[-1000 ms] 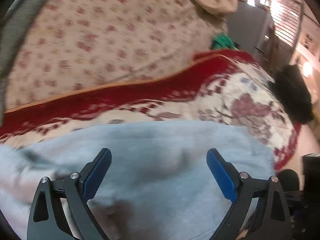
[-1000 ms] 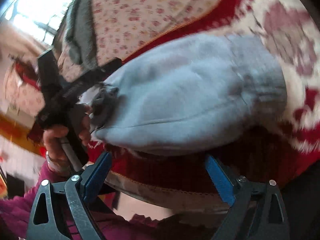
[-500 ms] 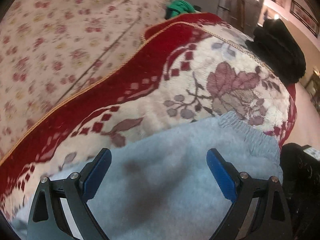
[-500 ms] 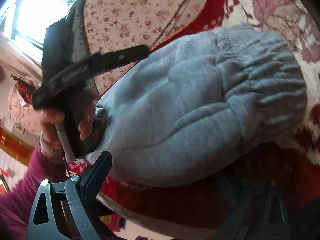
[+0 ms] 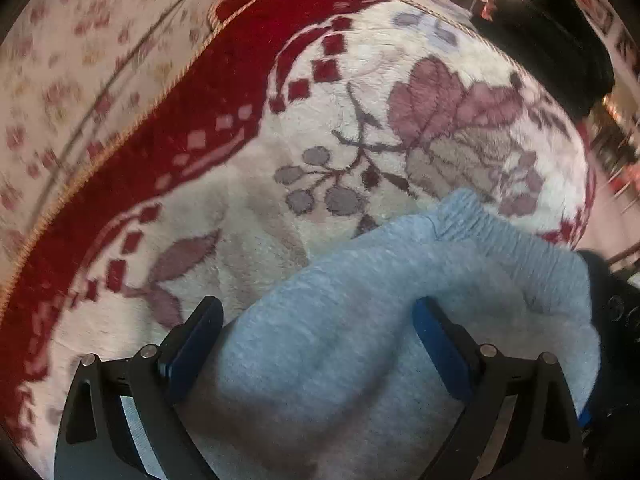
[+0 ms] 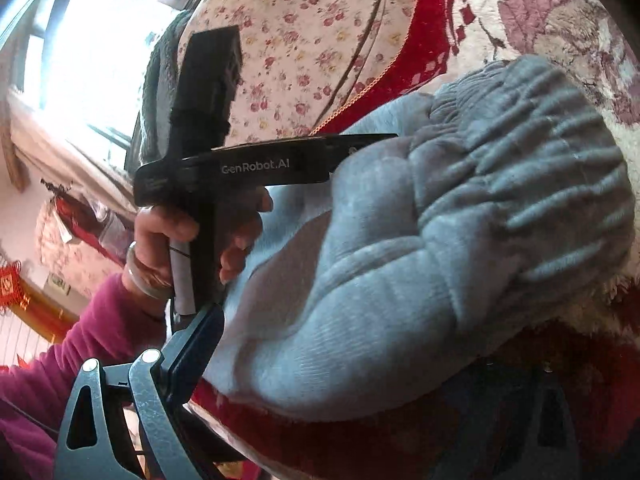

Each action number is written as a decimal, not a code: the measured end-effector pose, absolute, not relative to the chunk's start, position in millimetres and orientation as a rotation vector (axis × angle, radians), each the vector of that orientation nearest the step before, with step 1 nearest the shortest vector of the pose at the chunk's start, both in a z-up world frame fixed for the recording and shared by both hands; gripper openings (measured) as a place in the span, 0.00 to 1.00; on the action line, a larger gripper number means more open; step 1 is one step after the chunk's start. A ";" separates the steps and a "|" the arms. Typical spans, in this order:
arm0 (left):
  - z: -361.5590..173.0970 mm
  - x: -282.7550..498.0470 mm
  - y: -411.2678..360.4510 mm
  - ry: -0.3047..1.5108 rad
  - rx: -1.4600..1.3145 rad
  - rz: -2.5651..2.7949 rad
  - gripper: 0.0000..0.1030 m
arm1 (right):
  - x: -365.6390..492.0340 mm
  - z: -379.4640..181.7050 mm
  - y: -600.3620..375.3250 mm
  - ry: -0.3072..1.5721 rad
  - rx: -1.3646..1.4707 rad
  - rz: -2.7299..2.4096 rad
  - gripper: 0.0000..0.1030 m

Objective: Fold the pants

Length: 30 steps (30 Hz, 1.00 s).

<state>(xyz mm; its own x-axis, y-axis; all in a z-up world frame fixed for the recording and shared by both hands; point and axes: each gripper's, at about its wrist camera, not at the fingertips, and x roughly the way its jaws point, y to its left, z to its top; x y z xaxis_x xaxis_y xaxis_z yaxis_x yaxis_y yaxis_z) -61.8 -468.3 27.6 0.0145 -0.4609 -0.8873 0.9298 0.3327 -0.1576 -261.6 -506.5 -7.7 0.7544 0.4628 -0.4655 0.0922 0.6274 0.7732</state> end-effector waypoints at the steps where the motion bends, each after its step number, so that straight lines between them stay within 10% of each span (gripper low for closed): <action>1: 24.4 -58.0 -468.1 1.093 0.540 -1.182 0.88 | -260.6 -7.2 -506.7 0.709 0.873 0.227 0.90; 5: 25.7 -57.4 -464.2 1.094 0.493 -1.221 0.59 | -260.8 -12.0 -515.7 0.727 0.892 0.237 0.57; 7: 31.5 -59.7 -463.3 1.085 0.469 -1.246 0.29 | -260.3 -10.8 -518.5 0.721 0.917 0.257 0.50; 10: 34.8 -62.8 -461.8 1.083 0.450 -1.253 0.17 | -260.2 -4.2 -515.4 0.712 0.883 0.261 0.44; 30: 164.2 -48.0 -356.4 0.817 0.202 -1.177 0.10 | -233.1 119.6 -461.0 0.596 0.550 0.350 0.35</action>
